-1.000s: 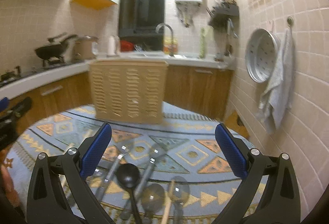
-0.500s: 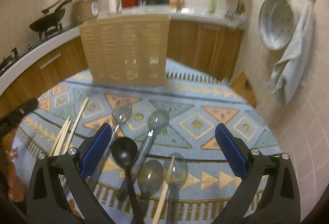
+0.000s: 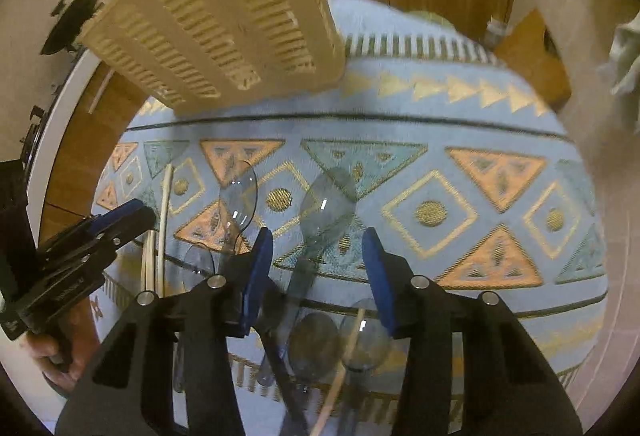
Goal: Organize utensils
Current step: 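Lower both grippers toward the clear plastic spoons on the cloth, then close the left gripper on a clear spoon handle while the right gripper grasps another clear spoon, then lift both spoons over the beige caddy and open both grippers to drop them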
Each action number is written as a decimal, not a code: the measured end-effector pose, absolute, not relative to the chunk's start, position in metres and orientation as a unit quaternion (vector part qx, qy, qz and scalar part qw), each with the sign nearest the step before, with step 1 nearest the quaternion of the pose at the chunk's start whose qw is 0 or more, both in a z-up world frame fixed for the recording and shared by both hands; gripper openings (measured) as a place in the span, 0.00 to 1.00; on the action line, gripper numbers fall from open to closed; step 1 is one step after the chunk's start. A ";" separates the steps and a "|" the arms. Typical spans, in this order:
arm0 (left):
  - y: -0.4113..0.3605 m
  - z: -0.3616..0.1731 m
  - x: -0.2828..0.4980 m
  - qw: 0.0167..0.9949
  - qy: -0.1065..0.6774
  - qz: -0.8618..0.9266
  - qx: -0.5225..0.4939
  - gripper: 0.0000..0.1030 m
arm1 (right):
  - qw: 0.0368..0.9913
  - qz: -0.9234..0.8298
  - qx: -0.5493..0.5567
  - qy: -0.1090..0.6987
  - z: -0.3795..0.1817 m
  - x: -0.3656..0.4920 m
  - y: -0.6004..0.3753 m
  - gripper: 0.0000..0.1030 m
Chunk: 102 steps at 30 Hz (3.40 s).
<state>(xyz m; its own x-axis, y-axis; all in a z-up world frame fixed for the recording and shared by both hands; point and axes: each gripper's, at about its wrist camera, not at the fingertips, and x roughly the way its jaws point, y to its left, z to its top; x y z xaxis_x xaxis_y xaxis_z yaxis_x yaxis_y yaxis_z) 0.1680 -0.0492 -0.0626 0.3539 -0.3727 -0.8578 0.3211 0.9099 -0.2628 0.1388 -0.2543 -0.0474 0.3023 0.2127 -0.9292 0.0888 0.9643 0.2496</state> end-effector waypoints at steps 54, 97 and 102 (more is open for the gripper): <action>-0.078 -0.030 0.109 0.827 0.483 -0.286 0.013 0.01 | 0.794 0.083 0.054 0.600 -0.044 0.145 -0.217 0.00; -0.027 0.076 0.111 0.917 0.251 -0.294 -0.099 0.00 | 0.934 0.127 0.075 0.325 0.108 0.106 -0.223 0.10; -0.034 0.113 0.142 0.942 0.175 -0.262 -0.113 0.00 | 0.964 0.098 0.071 0.238 0.153 0.130 -0.227 0.10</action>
